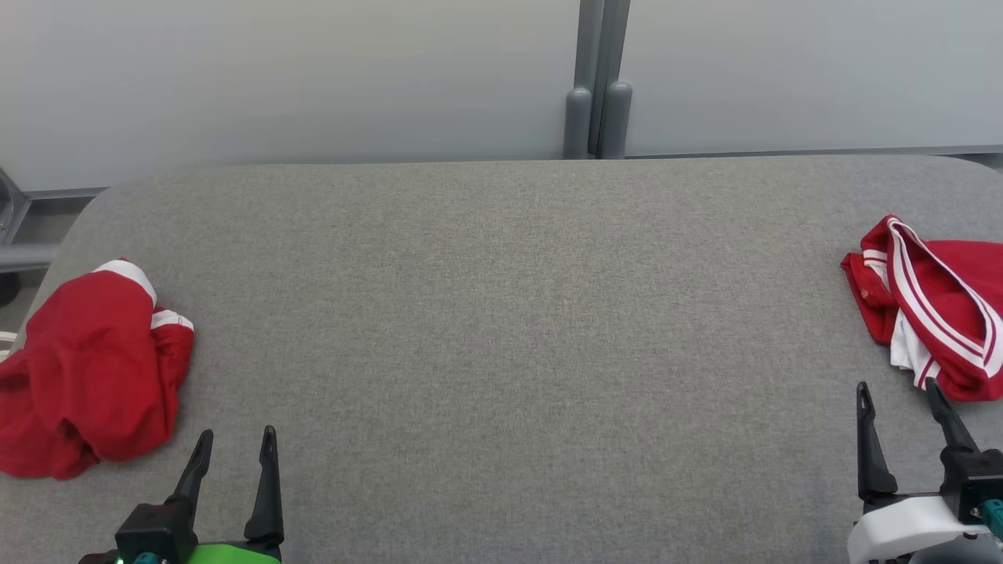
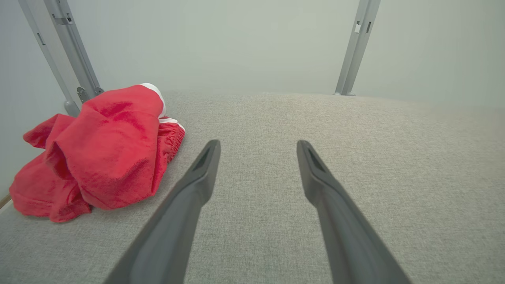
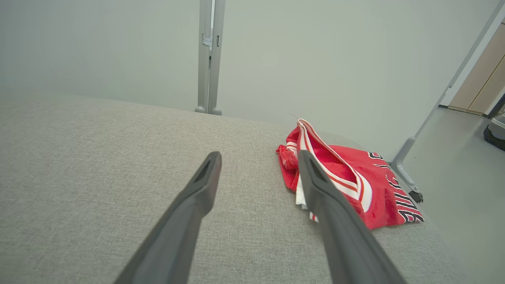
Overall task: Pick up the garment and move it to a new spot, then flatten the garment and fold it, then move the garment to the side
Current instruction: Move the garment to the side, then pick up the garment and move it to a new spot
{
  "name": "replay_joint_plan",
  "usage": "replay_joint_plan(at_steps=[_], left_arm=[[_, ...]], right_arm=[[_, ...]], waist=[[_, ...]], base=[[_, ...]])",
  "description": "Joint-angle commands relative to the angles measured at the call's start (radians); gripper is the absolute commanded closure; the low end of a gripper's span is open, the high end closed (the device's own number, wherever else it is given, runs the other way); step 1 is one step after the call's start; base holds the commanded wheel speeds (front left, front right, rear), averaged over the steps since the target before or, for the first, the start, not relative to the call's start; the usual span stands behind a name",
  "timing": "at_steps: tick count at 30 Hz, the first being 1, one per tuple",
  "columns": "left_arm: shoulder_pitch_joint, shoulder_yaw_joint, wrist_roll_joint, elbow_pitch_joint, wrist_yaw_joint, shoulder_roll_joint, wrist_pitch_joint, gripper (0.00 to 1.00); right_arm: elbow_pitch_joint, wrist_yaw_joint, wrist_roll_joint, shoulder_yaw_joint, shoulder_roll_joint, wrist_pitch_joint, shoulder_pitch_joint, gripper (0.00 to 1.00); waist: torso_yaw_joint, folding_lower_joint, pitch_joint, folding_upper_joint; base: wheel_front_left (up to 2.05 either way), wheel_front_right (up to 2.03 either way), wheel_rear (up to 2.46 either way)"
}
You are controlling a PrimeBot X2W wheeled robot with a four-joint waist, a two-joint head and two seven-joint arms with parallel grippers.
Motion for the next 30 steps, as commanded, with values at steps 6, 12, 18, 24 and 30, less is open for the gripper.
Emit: replay_joint_plan(at_steps=[6, 12, 18, 24, 30], left_arm=[[-0.001, 0.025, 0.023, 0.018, -0.031, -0.02, -0.003, 0.0], [-0.003, 0.048, 0.032, 0.024, -0.045, -0.031, -0.003, 0.0], [0.018, 0.075, 0.04, 0.011, -0.046, -0.042, -0.003, 0.0], [0.033, 0.096, 0.041, 0.001, -0.041, -0.058, -0.003, 0.0], [0.053, 0.113, 0.045, 0.005, -0.042, -0.067, -0.003, 0.0]], right_arm=[[0.043, -0.001, 0.041, 0.037, -0.001, -0.004, 0.003, 0.0], [0.043, -0.001, 0.052, 0.053, -0.001, -0.004, -0.003, 0.0], [0.02, -0.001, 0.065, 0.09, -0.001, -0.004, -0.017, 0.0], [0.012, -0.001, 0.082, 0.143, -0.001, -0.004, -0.021, 0.0], [0.029, -0.001, 0.088, 0.194, 0.0, -0.004, -0.04, 0.0]], waist=[[0.021, 0.0, -0.01, 0.0084], [0.052, 0.0, -0.012, 0.0084], [0.103, 0.0, -0.018, 0.0084], [0.193, 0.0, -0.027, 0.0084], [0.318, 0.0, -0.037, 0.0084]], base=[[0.0, 0.0, 0.0], [0.0, 0.0, 0.0], [0.0, 0.0, 0.0], [0.0, 0.0, 0.0], [0.0, 0.0, 0.0]])
